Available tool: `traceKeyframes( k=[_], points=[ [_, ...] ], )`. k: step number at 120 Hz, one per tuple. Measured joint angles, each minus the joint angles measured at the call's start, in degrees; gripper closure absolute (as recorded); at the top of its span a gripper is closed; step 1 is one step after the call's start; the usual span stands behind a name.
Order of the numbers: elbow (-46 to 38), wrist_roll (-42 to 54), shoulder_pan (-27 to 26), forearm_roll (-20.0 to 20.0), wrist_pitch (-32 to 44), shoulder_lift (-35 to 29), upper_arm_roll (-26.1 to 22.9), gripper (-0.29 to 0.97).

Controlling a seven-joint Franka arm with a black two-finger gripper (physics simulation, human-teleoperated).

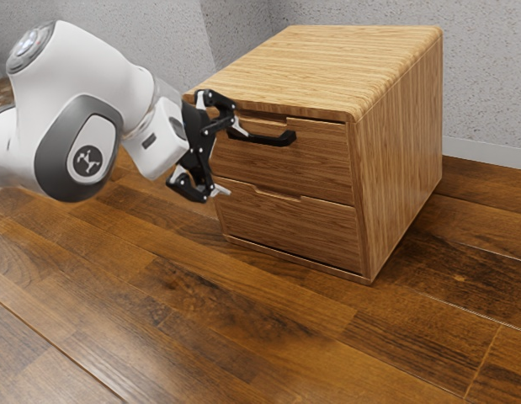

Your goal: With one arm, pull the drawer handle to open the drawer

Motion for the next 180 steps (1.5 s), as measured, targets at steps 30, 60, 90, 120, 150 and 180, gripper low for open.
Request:
traceKeyframes(
  k=[30,60,90,120,150,180],
  points=[
    [0.5,0.0,1.2,-0.2,0.2,0.7,0.1,0.0],
    [0.5,-0.1,2.1,-0.2,0.2,0.7,0.2,0.0],
    [0.4,-0.1,2.0,-0.3,0.2,1.0,0.1,0.0],
    [0.4,-0.1,2.1,-0.3,0.2,1.2,0.2,0.0],
    [0.8,-0.1,1.6,-0.4,0.2,1.2,-0.1,0.0],
    [0.5,-0.1,1.9,-0.4,0.2,1.1,0.0,0.0]
  ],
)
